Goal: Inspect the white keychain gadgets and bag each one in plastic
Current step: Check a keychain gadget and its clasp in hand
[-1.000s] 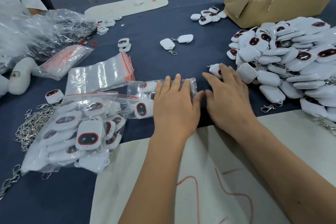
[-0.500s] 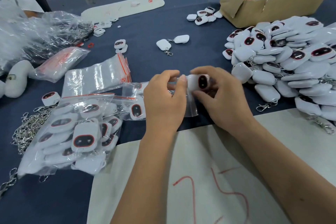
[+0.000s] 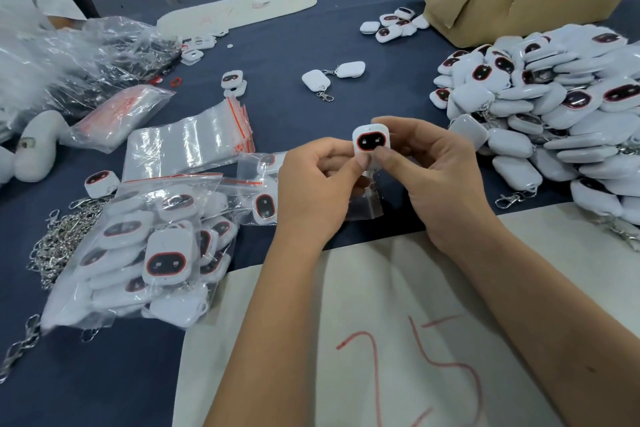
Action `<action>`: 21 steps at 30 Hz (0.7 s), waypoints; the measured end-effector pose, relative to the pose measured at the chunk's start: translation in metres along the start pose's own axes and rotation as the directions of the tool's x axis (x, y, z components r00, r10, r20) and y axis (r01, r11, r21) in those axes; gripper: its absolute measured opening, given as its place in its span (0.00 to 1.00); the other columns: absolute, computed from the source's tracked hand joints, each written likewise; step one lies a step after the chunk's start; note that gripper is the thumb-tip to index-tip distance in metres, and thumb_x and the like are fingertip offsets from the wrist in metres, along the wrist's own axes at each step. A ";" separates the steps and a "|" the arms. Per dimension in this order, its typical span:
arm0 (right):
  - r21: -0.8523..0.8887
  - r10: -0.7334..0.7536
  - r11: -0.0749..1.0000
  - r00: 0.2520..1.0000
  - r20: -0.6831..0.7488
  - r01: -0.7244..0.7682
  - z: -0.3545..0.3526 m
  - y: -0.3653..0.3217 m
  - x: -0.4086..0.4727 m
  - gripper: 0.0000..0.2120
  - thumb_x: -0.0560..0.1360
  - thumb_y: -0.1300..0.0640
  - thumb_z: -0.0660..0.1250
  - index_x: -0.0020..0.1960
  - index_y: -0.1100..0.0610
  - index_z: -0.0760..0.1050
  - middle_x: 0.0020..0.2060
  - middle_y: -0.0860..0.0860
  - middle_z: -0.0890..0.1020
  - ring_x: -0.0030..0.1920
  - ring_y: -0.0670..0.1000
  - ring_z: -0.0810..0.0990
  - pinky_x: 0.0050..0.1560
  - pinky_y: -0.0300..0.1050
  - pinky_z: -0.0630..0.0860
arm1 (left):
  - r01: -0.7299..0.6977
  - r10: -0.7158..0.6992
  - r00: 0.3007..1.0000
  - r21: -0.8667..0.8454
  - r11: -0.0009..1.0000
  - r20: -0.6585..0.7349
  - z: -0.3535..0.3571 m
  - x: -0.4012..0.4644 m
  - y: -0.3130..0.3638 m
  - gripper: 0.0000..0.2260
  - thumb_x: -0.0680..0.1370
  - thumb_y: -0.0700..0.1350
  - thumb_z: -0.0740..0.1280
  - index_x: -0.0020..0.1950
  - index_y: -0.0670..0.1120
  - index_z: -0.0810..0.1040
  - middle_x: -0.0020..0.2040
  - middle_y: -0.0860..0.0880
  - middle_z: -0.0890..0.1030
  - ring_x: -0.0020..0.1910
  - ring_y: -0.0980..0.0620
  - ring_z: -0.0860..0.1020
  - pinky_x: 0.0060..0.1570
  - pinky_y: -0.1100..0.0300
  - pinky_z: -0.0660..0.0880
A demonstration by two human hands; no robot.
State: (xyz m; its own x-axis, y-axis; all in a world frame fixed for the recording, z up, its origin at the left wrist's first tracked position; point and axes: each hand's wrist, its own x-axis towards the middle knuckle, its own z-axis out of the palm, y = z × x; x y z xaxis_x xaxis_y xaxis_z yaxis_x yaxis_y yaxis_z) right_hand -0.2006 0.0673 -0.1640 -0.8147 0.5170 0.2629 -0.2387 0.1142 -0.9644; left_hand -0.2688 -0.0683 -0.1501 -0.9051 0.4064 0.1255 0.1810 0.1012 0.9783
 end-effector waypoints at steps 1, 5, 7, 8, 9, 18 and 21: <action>0.001 -0.006 1.000 1.000 0.007 0.006 0.000 0.000 0.000 0.10 0.76 0.57 0.76 0.57 0.51 0.85 0.49 0.49 0.89 0.53 0.52 0.86 0.61 0.49 0.81 | 0.005 -0.005 1.000 0.003 1.000 0.011 -0.001 0.001 -0.001 0.02 0.79 0.40 0.74 0.51 0.43 0.86 0.39 0.47 0.87 0.37 0.51 0.86 0.38 0.60 0.82; -0.021 -0.039 0.999 0.999 0.026 0.040 0.001 0.000 0.000 0.10 0.76 0.61 0.76 0.55 0.51 0.85 0.48 0.47 0.89 0.49 0.48 0.87 0.53 0.36 0.78 | -0.007 0.007 1.000 0.025 1.000 0.022 -0.002 0.003 -0.002 0.02 0.78 0.37 0.74 0.49 0.44 0.85 0.38 0.46 0.86 0.36 0.52 0.85 0.38 0.59 0.83; -0.029 -0.056 0.998 0.998 0.029 0.057 0.001 0.000 0.000 0.10 0.76 0.62 0.76 0.54 0.50 0.85 0.47 0.47 0.89 0.49 0.49 0.87 0.52 0.37 0.79 | -0.024 0.023 1.000 0.041 0.999 0.018 -0.003 0.004 -0.003 0.03 0.78 0.37 0.74 0.48 0.44 0.85 0.38 0.47 0.86 0.37 0.52 0.85 0.38 0.59 0.83; -0.033 -0.066 0.997 0.997 0.030 0.067 0.001 0.000 0.000 0.10 0.75 0.63 0.76 0.53 0.50 0.85 0.47 0.47 0.89 0.49 0.49 0.87 0.52 0.38 0.80 | -0.035 0.034 0.999 0.050 0.998 0.017 -0.004 0.004 -0.004 0.03 0.78 0.36 0.74 0.48 0.44 0.85 0.38 0.48 0.86 0.37 0.53 0.85 0.38 0.60 0.83; -0.040 -0.075 0.996 0.997 0.032 0.076 0.002 0.000 0.001 0.11 0.75 0.63 0.76 0.53 0.49 0.85 0.46 0.47 0.89 0.49 0.49 0.87 0.52 0.38 0.80 | -0.047 0.046 0.999 0.059 0.997 0.019 -0.005 0.005 -0.005 0.04 0.77 0.36 0.75 0.47 0.45 0.85 0.38 0.49 0.86 0.37 0.54 0.85 0.39 0.61 0.82; 0.020 -0.003 1.000 0.998 0.058 0.002 0.000 0.001 0.002 0.08 0.74 0.62 0.76 0.52 0.53 0.86 0.47 0.51 0.89 0.49 0.55 0.87 0.54 0.47 0.83 | -0.039 0.035 0.998 0.086 0.996 0.045 -0.009 0.006 -0.006 0.06 0.77 0.36 0.75 0.48 0.46 0.86 0.40 0.48 0.87 0.41 0.47 0.86 0.48 0.49 0.85; 0.084 0.055 0.995 0.996 0.069 -0.061 0.000 0.001 0.003 0.07 0.75 0.61 0.76 0.52 0.54 0.86 0.47 0.52 0.89 0.48 0.52 0.87 0.49 0.44 0.82 | -0.021 0.016 0.999 0.099 0.995 0.050 -0.009 0.006 -0.007 0.06 0.77 0.37 0.75 0.48 0.48 0.86 0.39 0.48 0.87 0.41 0.47 0.86 0.49 0.46 0.84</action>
State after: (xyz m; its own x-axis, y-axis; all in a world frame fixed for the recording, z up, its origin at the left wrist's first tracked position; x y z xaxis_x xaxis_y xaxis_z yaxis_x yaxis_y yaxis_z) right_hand -0.2027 0.0690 -0.1640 -0.8613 0.4623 0.2107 -0.2320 0.0111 -0.9727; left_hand -0.2785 -0.0747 -0.1546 -0.8817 0.4528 0.1328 0.2373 0.1820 0.9542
